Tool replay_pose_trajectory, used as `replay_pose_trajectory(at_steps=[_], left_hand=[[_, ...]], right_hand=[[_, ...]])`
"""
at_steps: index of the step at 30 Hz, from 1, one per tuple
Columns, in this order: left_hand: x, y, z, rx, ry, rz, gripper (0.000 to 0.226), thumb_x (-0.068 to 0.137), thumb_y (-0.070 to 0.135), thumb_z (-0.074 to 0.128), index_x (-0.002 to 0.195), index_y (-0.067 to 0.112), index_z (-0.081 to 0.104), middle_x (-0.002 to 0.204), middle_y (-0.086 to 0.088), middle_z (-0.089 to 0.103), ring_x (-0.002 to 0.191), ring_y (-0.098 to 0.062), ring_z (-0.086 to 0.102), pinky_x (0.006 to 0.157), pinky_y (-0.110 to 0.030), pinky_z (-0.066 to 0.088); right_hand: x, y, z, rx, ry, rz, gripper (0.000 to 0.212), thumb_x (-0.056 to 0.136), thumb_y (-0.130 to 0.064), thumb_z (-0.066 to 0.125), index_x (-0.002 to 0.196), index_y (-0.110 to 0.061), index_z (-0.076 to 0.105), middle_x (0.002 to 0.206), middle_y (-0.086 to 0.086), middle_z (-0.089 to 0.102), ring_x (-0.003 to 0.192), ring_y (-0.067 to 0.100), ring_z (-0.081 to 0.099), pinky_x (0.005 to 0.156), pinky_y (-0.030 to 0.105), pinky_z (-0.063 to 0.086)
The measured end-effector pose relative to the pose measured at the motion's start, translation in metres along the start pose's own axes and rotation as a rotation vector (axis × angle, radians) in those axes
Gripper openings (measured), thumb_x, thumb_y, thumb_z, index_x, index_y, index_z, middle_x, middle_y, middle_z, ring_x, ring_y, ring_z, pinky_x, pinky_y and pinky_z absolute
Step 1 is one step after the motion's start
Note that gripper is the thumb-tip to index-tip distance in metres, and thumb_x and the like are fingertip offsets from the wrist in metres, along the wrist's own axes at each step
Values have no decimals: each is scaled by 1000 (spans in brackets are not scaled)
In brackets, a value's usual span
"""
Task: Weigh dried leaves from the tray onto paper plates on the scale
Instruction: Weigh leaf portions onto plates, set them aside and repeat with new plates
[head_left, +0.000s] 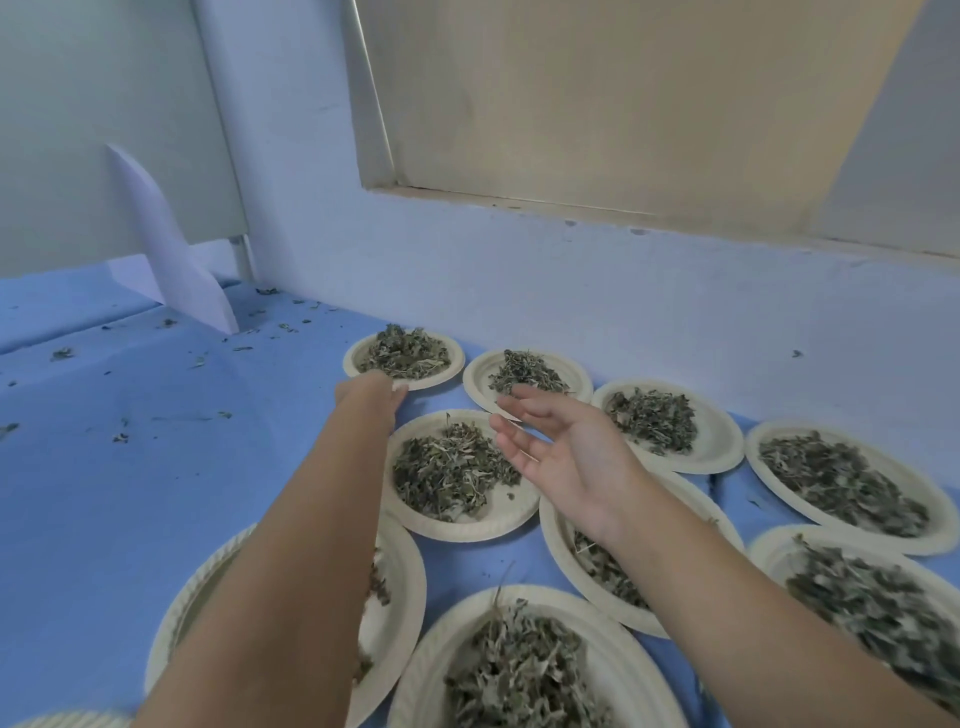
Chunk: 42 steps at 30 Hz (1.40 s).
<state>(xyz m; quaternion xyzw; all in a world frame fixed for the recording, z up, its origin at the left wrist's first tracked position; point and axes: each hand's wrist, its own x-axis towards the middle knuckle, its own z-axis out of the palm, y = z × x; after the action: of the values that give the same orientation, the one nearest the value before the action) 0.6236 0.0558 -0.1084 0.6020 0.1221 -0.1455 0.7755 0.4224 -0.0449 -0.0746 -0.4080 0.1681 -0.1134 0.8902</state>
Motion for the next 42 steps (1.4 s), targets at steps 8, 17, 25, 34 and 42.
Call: replay_pose_trajectory(at_steps=[8, 17, 25, 34, 42], left_hand=[[1, 11, 1, 87, 27, 19, 38, 98, 4, 41, 136, 2, 42, 130, -15, 50, 107, -26, 56, 73, -28, 52], [-15, 3, 3, -208, -158, -114, 45, 100, 5, 34, 144, -3, 25, 149, -22, 27, 134, -36, 34, 99, -42, 40], [-75, 14, 7, -286, -229, -91, 38, 100, 1, 30, 136, -12, 32, 142, -26, 38, 130, -35, 41, 103, -34, 40], [-253, -8, 56, -175, -505, -173, 29, 100, 10, 30, 82, 4, 53, 81, -5, 60, 66, -17, 52, 60, -24, 41], [-431, -47, 84, -114, -655, 10, 32, 95, 5, 31, 78, 9, 57, 68, 0, 61, 36, -10, 52, 34, -9, 35]], right_hand=[[-3, -1, 2, -25, -21, -20, 24, 87, -1, 53, 110, -3, 61, 108, 11, 64, 71, 17, 69, 67, 25, 55], [-8, -3, -7, -31, -16, -8, 23, 85, -1, 55, 106, -4, 64, 109, 11, 65, 71, 18, 70, 63, 25, 56], [-45, -19, 2, -5, 0, -6, 17, 87, 1, 52, 100, -3, 63, 97, 10, 64, 64, 17, 69, 59, 22, 56], [-156, -48, -8, -54, 67, -85, 20, 90, 2, 44, 89, -7, 61, 85, 7, 62, 67, 15, 62, 57, 21, 50], [-291, -78, -45, -253, 169, -381, 24, 89, 5, 46, 72, -6, 59, 59, 6, 59, 55, 16, 55, 55, 24, 49]])
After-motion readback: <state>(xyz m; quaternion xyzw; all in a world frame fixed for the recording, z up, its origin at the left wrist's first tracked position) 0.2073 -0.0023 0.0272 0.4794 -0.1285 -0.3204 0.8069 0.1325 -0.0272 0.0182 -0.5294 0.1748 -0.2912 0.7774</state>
